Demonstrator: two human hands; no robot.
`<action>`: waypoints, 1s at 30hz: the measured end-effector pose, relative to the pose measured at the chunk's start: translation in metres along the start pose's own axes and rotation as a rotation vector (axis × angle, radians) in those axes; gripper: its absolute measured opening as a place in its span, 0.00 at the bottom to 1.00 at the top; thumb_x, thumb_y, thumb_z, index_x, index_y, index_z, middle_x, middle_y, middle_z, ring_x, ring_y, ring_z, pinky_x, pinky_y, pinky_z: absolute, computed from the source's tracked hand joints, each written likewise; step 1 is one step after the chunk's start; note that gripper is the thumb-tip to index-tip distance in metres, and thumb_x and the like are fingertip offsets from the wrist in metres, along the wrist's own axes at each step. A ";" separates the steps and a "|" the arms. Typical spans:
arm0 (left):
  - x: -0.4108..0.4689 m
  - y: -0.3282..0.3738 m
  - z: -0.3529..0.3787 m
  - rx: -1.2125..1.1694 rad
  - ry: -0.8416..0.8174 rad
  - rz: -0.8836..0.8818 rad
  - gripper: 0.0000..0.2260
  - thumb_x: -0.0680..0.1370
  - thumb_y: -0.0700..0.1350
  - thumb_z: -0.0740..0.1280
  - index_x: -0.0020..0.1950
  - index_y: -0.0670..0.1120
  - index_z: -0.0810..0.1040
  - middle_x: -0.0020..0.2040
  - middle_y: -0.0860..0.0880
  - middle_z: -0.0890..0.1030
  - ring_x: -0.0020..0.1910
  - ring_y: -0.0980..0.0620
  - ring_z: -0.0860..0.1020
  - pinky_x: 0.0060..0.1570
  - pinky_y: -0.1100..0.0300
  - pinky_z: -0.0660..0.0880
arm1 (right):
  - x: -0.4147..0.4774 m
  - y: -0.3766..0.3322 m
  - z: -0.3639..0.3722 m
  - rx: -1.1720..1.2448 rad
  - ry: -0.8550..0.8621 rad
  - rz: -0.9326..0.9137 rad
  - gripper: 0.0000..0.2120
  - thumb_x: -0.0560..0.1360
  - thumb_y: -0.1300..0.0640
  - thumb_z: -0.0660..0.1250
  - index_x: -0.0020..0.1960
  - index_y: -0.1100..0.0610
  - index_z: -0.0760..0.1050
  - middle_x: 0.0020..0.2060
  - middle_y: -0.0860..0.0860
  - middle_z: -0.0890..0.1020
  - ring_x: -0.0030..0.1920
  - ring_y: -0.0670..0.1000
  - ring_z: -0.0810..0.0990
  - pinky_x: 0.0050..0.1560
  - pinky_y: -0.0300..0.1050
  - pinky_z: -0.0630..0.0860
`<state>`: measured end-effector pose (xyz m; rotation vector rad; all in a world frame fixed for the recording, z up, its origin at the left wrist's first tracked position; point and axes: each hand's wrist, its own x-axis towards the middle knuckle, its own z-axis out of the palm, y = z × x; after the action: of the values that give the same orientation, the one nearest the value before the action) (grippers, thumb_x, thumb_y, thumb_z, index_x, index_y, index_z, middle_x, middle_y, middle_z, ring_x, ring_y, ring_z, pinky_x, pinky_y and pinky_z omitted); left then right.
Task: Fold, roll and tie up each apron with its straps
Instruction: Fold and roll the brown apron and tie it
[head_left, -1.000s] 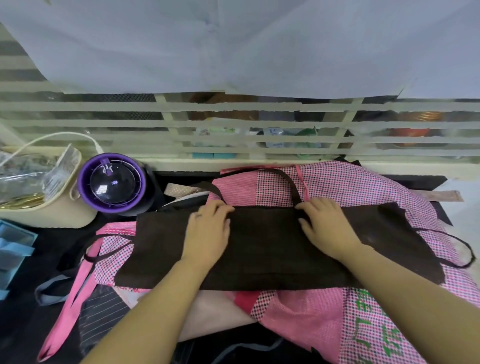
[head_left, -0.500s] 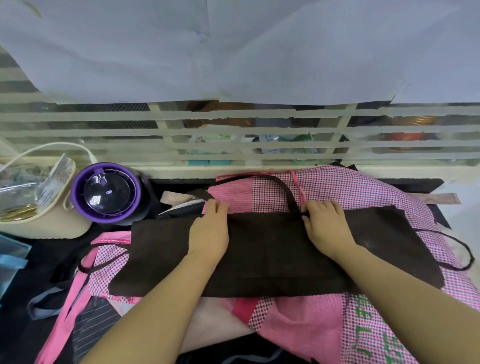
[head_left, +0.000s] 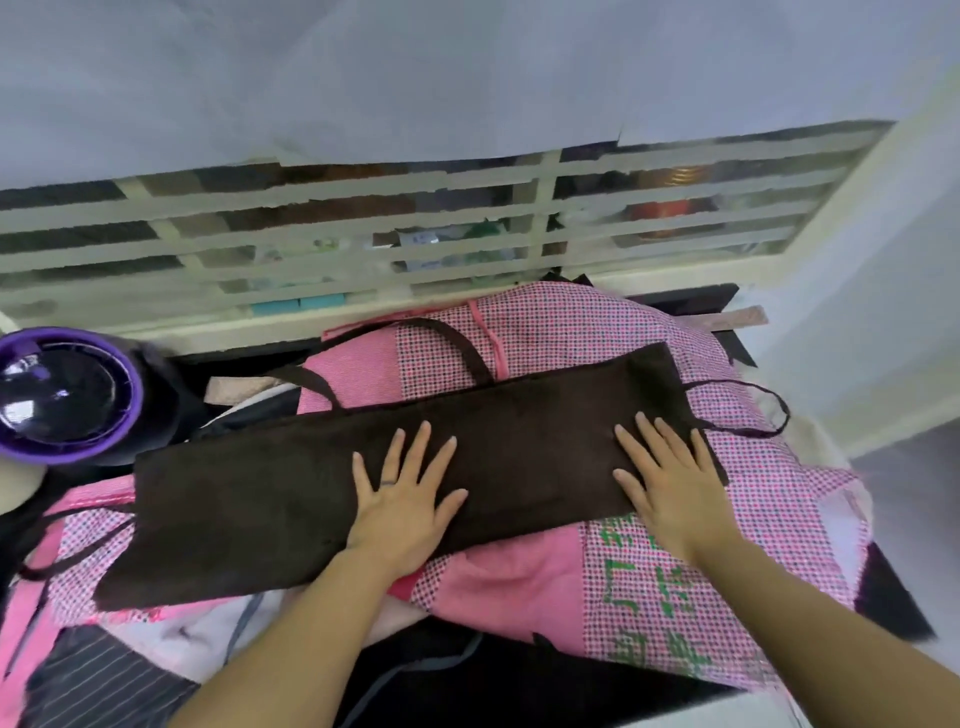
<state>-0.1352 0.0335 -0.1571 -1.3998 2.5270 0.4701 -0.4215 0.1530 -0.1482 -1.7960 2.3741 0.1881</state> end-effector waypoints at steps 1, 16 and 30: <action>0.000 0.000 0.000 0.006 -0.004 -0.013 0.39 0.65 0.70 0.27 0.77 0.60 0.38 0.77 0.55 0.33 0.76 0.50 0.34 0.69 0.35 0.34 | -0.003 0.006 0.000 0.020 -0.006 0.047 0.35 0.77 0.37 0.31 0.77 0.49 0.56 0.76 0.51 0.58 0.77 0.55 0.55 0.74 0.56 0.44; -0.003 0.005 -0.003 0.022 0.008 -0.024 0.29 0.78 0.65 0.41 0.77 0.59 0.37 0.77 0.55 0.33 0.76 0.50 0.33 0.70 0.36 0.34 | -0.012 -0.001 -0.033 1.407 0.583 0.857 0.07 0.77 0.55 0.67 0.49 0.58 0.78 0.48 0.54 0.83 0.48 0.54 0.81 0.53 0.53 0.79; -0.001 0.004 0.000 0.019 0.013 -0.012 0.38 0.66 0.68 0.28 0.77 0.59 0.37 0.76 0.55 0.32 0.75 0.51 0.32 0.68 0.36 0.32 | 0.029 -0.009 -0.075 0.846 0.355 0.364 0.11 0.76 0.57 0.67 0.57 0.56 0.78 0.47 0.47 0.78 0.48 0.47 0.76 0.52 0.40 0.69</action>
<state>-0.1378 0.0364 -0.1562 -1.4155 2.5250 0.4353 -0.4241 0.1082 -0.0810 -1.0490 2.3979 -1.0109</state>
